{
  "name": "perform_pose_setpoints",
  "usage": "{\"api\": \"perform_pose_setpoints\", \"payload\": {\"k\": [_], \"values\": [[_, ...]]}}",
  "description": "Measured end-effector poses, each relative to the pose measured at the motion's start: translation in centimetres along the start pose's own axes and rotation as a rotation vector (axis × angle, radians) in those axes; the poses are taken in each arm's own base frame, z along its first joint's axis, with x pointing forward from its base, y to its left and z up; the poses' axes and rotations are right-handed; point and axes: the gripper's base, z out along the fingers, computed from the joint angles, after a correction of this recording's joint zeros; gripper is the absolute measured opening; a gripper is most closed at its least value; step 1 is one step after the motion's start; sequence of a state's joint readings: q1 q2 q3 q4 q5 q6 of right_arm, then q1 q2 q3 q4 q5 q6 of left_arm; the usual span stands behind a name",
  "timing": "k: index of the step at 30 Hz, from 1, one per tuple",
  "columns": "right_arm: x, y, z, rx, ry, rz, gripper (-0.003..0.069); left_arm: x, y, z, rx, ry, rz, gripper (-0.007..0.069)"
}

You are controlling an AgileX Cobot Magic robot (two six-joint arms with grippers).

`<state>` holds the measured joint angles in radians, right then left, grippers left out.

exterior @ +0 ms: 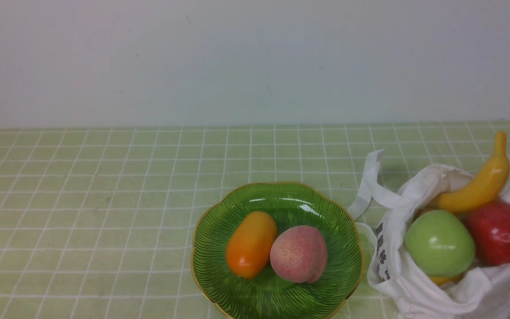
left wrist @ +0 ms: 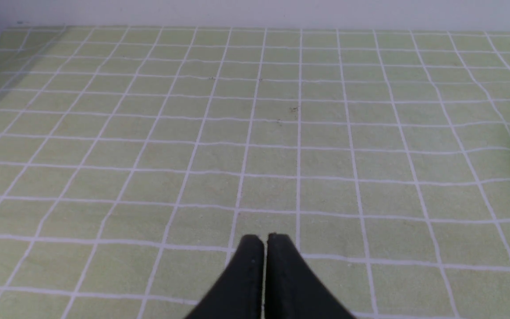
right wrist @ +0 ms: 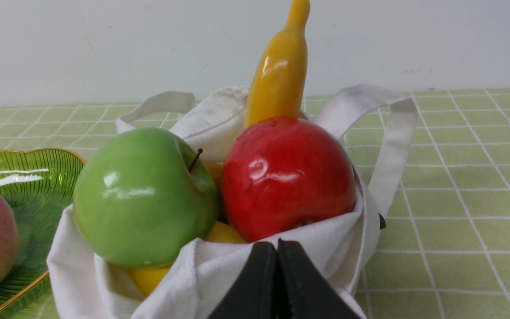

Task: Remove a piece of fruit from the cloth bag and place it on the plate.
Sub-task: Use the right arm to grab an apple from the bag

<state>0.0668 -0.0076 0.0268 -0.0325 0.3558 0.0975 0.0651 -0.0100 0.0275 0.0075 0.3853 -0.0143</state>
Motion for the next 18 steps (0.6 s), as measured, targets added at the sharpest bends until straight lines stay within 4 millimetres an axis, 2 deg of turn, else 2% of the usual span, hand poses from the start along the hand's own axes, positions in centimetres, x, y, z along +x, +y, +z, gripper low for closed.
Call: {"api": "perform_pose_setpoints", "payload": {"k": [12,14,16,17,18], "values": [[-0.04,0.03,0.0,-0.003,-0.004,0.019,-0.0015,0.0,0.0,0.0,0.0,0.0,0.0,-0.0008],[-0.12,0.15,0.0,-0.017,-0.012,0.098,-0.0015,0.0,0.0,0.0,0.0,0.0,0.0,-0.0008],[-0.34,0.43,0.01,-0.054,-0.037,0.316,-0.0015,0.0,0.0,0.0,0.0,0.0,0.0,-0.0008],[-0.37,0.44,0.0,-0.056,-0.04,0.331,-0.0015,0.0,0.0,0.0,0.0,0.0,0.0,-0.0008],[-0.6,0.54,-0.01,-0.074,-0.059,0.434,-0.0015,0.0,0.0,0.0,0.0,0.0,0.0,-0.0008]]}}
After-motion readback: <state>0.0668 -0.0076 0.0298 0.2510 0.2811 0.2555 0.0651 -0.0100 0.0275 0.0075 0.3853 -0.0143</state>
